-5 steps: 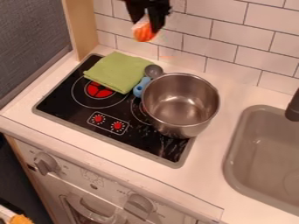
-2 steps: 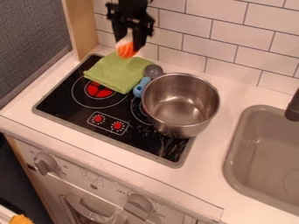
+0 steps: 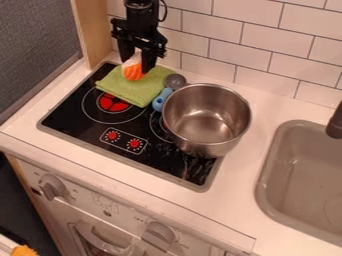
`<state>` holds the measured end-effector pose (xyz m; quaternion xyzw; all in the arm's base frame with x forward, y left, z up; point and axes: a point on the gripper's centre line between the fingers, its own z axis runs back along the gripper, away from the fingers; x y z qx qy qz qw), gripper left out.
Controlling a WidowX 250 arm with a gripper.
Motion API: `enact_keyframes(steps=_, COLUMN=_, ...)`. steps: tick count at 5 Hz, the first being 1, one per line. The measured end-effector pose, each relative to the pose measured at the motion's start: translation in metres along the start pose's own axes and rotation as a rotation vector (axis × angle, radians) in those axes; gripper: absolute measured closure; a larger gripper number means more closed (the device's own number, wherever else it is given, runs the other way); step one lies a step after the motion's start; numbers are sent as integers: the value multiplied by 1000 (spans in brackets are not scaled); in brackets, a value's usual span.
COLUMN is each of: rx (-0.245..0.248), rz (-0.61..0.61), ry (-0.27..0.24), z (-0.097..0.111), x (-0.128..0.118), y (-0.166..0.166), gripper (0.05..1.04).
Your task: Move the sushi on the green ciphen on the left burner
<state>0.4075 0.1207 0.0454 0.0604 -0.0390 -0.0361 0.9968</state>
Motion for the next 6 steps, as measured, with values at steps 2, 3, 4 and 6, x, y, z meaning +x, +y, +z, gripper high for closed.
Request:
enact_keyframes(steps=2, rx=7, rz=1, ry=46, z=-10, x=-5, y=1, gripper=123)
enact_keyframes(steps=3, rx=-21, rz=-10, ry=43, z=-9, x=-4, y=-3, gripper=76)
enact_keyframes(steps=4, rx=-56, rz=-6, ry=9, z=8, x=-2, y=-6, gripper=82)
enact_keyframes(steps=6, rx=-91, rz=27, ry=-85, z=48, x=-1, y=0, gripper=83)
